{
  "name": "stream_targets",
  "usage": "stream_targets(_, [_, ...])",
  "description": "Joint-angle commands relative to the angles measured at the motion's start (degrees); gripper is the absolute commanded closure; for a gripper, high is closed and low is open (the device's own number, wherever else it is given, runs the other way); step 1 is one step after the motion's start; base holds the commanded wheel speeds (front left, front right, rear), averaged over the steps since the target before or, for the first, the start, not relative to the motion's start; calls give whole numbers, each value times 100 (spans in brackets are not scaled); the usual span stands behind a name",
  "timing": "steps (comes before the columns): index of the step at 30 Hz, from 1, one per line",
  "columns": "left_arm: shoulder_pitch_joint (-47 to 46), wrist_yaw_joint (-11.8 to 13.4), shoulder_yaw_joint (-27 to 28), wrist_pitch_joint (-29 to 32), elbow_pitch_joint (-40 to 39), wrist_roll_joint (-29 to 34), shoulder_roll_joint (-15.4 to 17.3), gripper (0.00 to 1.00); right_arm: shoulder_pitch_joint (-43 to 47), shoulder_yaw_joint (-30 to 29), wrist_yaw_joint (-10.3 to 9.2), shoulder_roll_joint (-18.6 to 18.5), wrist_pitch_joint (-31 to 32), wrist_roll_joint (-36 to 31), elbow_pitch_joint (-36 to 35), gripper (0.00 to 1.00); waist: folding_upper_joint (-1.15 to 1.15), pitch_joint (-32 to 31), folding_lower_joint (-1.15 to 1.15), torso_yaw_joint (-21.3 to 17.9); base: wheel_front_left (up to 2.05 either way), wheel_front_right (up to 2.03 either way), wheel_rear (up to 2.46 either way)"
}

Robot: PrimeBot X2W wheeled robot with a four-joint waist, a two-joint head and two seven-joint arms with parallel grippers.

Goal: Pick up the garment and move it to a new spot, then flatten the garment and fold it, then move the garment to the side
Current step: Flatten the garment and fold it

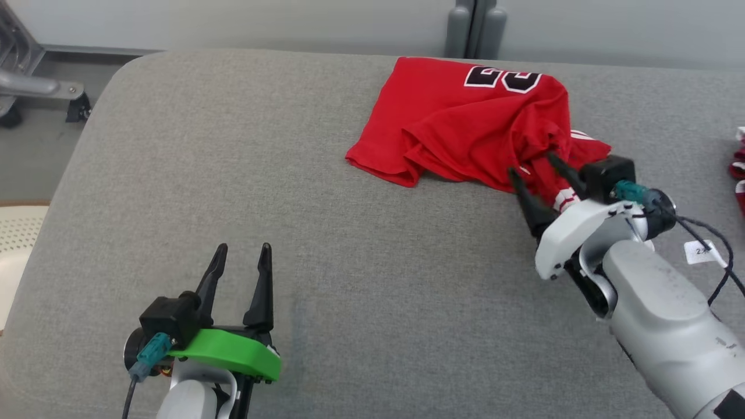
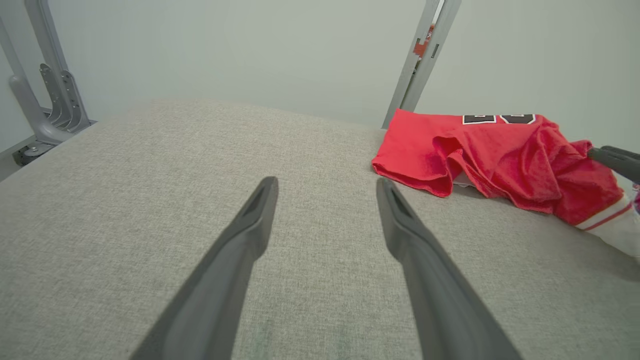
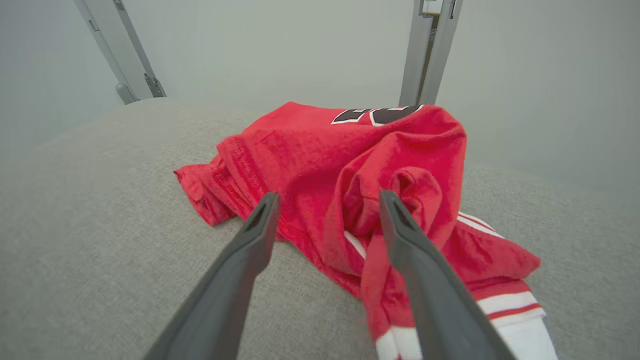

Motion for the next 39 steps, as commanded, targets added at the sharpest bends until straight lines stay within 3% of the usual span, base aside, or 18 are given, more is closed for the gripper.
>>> stream_targets(1, [7,-27,-21,-18,11,44,19,0,86,136,-8,12,63,18,-51,0,0,-204,0,-226,0,0,0])
stream_targets(8, [-64,-32,-55,-18,65,-27,15,0,-195,538,-8,300,503,-153,301,0,0,-66,0,90,0,0,0])
stream_targets(18, [-214,-38,-189,-18,74,-268,7,0,-1077,790,-9,440,1121,-363,1695,1,0,366,0,692,0,0,0])
stream_targets(21, [-280,-25,-235,-18,68,-345,7,0,-1244,884,-9,457,1159,-375,1987,5,0,470,0,805,0,0,0])
stream_targets(23, [-303,-7,-267,-18,67,-378,7,0,-1370,915,-9,442,1171,-415,2216,21,0,512,0,868,0,0,0])
stream_targets(24, [-310,8,-284,-18,66,-390,7,0,-1399,913,-9,466,1214,-409,2352,49,0,528,0,892,0,0,0])
stream_targets(25, [-319,22,-289,-18,66,-406,6,0,-1414,932,-8,491,1241,-417,2418,55,0,534,0,906,0,0,0])
stream_targets(26, [-325,23,-289,-18,66,-410,7,0,-1427,947,-8,515,1276,-410,2485,100,0,538,0,920,0,0,0])
stream_targets(32, [-243,53,-205,-18,130,-327,8,0,-1350,1038,-7,640,1047,-331,2567,100,0,393,0,880,0,0,0])
stream_targets(39, [-65,37,-46,-18,182,-196,7,0,-1038,1425,-8,1019,797,94,1879,100,0,37,0,601,0,0,0])
